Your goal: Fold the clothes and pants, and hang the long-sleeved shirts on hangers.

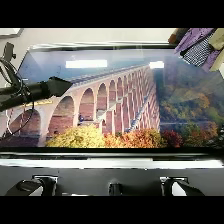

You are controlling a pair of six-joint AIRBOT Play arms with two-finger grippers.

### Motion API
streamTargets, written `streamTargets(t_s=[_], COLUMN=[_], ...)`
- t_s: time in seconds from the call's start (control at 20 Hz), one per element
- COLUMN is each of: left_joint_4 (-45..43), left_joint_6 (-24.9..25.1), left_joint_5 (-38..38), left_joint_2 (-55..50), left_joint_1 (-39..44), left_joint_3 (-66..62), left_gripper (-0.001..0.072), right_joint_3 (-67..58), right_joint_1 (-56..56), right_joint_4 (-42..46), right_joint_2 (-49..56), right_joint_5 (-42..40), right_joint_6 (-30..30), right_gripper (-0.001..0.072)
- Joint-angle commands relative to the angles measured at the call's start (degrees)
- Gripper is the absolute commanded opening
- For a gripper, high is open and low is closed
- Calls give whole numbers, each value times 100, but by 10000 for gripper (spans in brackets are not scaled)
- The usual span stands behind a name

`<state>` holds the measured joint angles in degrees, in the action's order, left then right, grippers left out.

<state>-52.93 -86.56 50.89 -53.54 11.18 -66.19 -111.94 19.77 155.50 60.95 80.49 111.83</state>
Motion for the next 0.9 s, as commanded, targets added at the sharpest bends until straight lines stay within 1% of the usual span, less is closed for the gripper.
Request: streamTargets(t_s=[0.0, 0.1, 0.25, 0.35, 0.4, 0.65, 0.85], left_joint_4=[-2, -2, -2, -2, -2, -2, 0], left_joint_6=[-2, -2, -2, -2, 0, -2, -2], left_joint_5=[11, 11, 11, 11, 11, 11, 11], left_joint_2=[-33, -39, -39, -39, -46, -136, -186], left_joint_1=[0, 0, 0, 0, 0, 0, 4], left_joint_3=[2, 2, 2, 2, 2, 2, 2], left_gripper=[616, 616, 616, 616, 617, 617, 617], right_joint_3=[-417, -417, -417, -422, -466, -483, -481], right_joint_1=[492, 750, 1320, 1718, 1862, 2520, 3047], right_joint_4=[-98, -103, -341, -494, -542, -1005, -1604], right_joint_2=[402, 503, 625, 625, 636, 763, 981], right_joint_5=[-627, -793, -1038, -1438, -1617, -2199, -2310], right_joint_6=[227, 428, 501, 824, 894, 1060, 1054], right_gripper=[35, 35, 35, 35, 35, 35, 35])
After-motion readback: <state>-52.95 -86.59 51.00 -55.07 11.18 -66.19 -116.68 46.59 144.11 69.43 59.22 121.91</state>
